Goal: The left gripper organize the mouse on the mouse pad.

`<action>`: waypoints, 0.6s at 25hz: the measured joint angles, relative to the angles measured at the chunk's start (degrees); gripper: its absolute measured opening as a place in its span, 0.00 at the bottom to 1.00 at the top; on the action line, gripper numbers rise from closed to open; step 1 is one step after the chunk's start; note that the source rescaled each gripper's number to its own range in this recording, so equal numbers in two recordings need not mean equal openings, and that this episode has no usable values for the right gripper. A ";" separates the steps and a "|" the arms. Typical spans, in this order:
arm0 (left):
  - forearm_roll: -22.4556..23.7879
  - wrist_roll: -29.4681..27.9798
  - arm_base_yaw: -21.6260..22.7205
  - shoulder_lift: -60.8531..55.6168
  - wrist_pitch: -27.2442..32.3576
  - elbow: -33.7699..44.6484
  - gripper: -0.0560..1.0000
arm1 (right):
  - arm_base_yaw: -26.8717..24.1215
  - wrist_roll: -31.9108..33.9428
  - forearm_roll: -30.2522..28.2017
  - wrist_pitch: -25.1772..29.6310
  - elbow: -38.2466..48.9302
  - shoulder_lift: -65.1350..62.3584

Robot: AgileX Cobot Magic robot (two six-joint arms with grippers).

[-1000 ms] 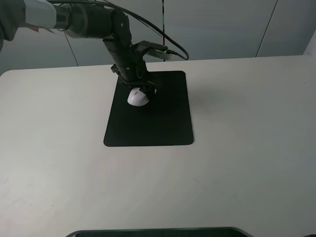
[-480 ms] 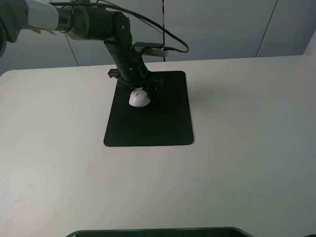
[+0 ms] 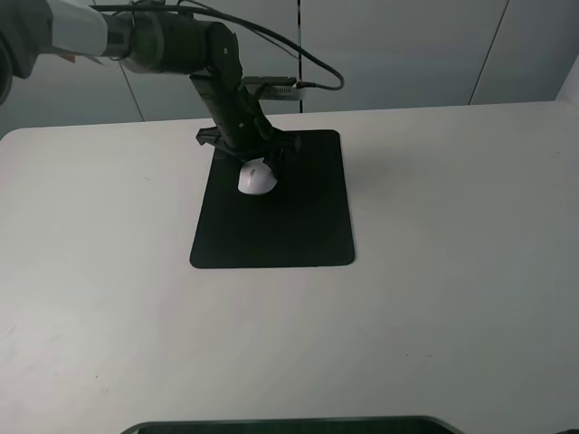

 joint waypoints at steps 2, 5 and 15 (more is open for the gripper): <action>-0.50 0.55 -0.14 0.38 -0.41 -0.03 0.05 | 0.00 0.00 0.00 0.00 0.00 0.00; -1.13 1.25 -0.27 0.74 -0.89 -0.03 0.61 | 0.00 0.00 0.00 0.00 0.00 0.00; -1.36 1.39 -0.56 0.74 -0.88 -0.25 0.98 | 0.00 0.00 0.00 0.00 0.00 0.00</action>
